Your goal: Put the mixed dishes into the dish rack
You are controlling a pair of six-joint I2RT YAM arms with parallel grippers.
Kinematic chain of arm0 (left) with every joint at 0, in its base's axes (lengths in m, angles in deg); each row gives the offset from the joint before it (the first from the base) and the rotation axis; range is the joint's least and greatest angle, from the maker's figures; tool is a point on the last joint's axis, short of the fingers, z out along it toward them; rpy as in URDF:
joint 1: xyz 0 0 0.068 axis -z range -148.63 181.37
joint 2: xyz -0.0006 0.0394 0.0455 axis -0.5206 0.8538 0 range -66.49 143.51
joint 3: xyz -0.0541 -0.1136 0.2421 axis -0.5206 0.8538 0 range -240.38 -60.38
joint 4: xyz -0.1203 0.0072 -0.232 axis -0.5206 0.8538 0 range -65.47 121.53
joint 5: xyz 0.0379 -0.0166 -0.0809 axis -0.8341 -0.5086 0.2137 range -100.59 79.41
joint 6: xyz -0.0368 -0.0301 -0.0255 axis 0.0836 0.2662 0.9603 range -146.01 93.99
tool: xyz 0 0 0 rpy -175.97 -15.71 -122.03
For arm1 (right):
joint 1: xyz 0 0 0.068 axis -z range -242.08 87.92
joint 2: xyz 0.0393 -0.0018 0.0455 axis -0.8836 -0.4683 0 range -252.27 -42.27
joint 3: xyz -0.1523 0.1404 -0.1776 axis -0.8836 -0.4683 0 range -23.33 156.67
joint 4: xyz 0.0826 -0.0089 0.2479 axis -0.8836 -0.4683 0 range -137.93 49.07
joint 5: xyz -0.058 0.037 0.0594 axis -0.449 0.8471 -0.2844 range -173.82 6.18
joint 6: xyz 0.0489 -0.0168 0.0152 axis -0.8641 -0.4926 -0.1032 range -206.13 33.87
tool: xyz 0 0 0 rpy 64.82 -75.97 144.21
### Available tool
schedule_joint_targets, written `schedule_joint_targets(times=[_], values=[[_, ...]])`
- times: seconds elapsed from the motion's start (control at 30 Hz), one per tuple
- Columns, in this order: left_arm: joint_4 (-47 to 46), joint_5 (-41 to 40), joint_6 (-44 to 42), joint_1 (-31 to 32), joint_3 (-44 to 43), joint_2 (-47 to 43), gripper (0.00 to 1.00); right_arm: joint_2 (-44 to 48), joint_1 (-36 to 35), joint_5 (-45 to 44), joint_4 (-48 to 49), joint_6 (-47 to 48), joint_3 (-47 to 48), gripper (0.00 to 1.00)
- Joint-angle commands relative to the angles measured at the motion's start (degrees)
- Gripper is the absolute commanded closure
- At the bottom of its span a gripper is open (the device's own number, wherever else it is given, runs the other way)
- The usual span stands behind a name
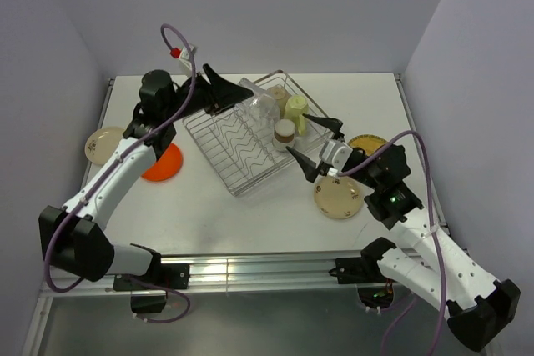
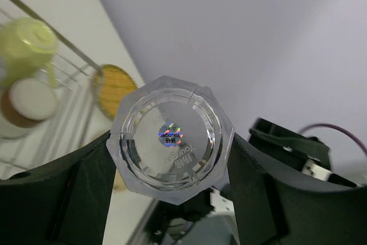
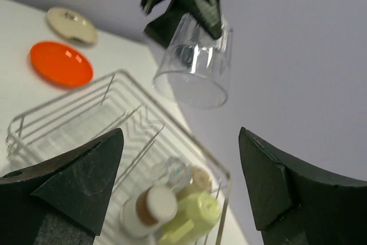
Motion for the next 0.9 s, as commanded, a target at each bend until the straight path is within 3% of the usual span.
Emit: schedule_joint_targets(times=[0.0,0.13,0.27,0.47,0.63,0.87], values=[[16.0,-8.1,-14.4,-0.1,-8.6,4.4,1.0,0.5,5.1,6.3,-14.3,-3.5,4.5,0.11],[23.7,-18.2,-22.3,0.0,-17.6,13.0,1.0,-2.2,15.0,14.8,-23.0,-8.8,7.6,0.12],[27.7,-25.3,-29.6,0.1,-27.0,20.5,1.0,-2.4,21.0,17.4,-23.5,-12.1,6.9,0.13],[29.2,-35.7,-37.2,1.3,-36.5,30.8,1.0,-0.9,24.4,17.5,-23.7,-14.5,4.6,0.13],[29.2,-38.4,-41.7,2.4,-41.8,37.4,1.0,-0.2,25.6,17.1,-23.2,-15.6,3.3,0.13],[26.8,-46.1,-48.8,6.2,-41.6,40.1,1.0,-0.1,27.2,17.5,-21.3,-17.3,2.0,0.13]])
